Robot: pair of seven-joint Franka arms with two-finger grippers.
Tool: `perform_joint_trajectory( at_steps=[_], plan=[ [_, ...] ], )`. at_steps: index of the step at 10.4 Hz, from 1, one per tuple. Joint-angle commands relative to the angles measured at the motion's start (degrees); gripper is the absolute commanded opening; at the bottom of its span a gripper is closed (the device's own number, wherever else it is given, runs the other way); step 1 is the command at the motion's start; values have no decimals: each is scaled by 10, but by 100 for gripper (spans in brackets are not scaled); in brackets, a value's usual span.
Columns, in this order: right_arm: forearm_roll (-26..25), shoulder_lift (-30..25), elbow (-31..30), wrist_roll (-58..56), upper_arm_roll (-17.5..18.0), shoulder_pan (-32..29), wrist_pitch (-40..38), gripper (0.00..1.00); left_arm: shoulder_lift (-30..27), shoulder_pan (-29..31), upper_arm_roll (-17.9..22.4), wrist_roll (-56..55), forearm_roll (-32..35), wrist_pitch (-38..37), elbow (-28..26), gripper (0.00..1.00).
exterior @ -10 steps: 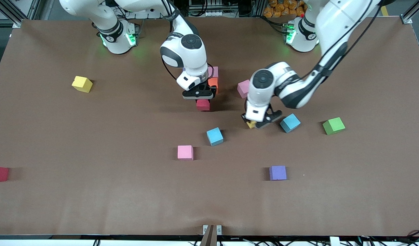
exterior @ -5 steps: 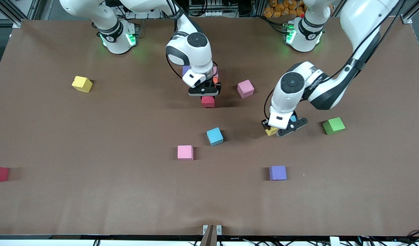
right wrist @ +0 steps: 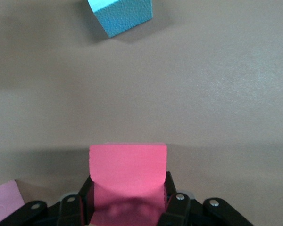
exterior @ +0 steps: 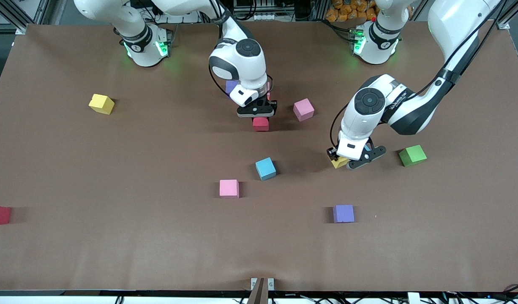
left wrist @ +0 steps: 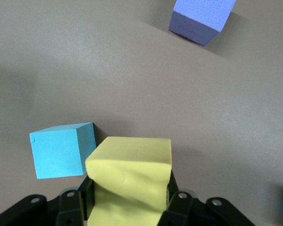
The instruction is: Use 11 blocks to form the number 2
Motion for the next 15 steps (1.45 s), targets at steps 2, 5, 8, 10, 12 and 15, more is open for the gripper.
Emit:
perform_joint_trajectory(
  at_steps=[2,5,8,10,12,15],
  plan=[
    [-20,13,8,19,1,7,11,0,-10,5,-11,6,-13,-19,1,0],
    [-25,15,6,19,1,7,13,0,-10,4,-12,5,-15,-21,1,0],
    [-39,19,5,19,1,9,13,0,-9,4,-12,6,-19,-21,2,0],
    [-41,21,5,19,1,9,13,0,-8,3,-12,5,-19,-21,2,0],
    [-52,22,5,19,1,10,14,0,-8,3,-12,5,-19,-21,2,0],
    [-53,26,3,19,2,11,28,0,-8,2,-12,6,-19,-21,3,0]
  ],
)
